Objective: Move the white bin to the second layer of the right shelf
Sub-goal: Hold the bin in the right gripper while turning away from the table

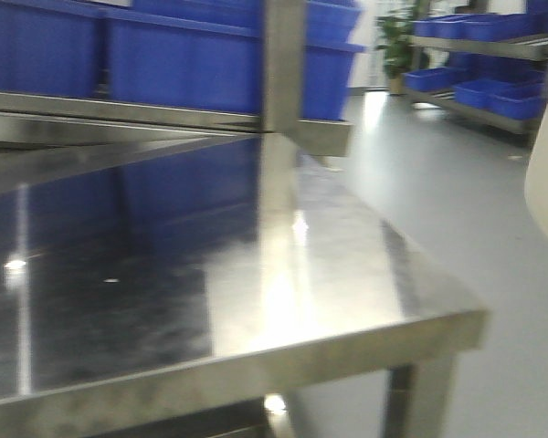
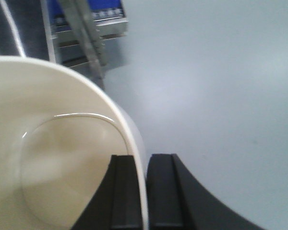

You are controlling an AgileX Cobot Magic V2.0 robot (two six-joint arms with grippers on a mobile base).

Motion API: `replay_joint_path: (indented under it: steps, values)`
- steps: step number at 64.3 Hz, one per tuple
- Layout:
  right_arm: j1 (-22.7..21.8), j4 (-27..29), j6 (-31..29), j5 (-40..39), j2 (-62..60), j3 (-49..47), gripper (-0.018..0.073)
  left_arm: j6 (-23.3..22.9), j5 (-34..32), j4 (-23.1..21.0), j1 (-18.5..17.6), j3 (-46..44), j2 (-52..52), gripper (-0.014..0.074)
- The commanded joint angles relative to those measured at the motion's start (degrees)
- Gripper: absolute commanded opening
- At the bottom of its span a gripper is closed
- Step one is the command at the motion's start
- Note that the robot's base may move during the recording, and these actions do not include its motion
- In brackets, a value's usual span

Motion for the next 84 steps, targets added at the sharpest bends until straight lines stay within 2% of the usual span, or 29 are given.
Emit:
replay_joint_path:
  steps: [1, 84]
  values:
    - [-0.33, -0.10, -0.31, -3.75, -0.08, -1.69, 0.0066, -0.30, -4.76, -0.04, -0.29, 1.61, -1.02, 0.0085]
    - [-0.33, -0.10, -0.31, -3.75, -0.08, -1.69, 0.0066, -0.30, -4.76, -0.04, -0.29, 1.61, -1.02, 0.0085]
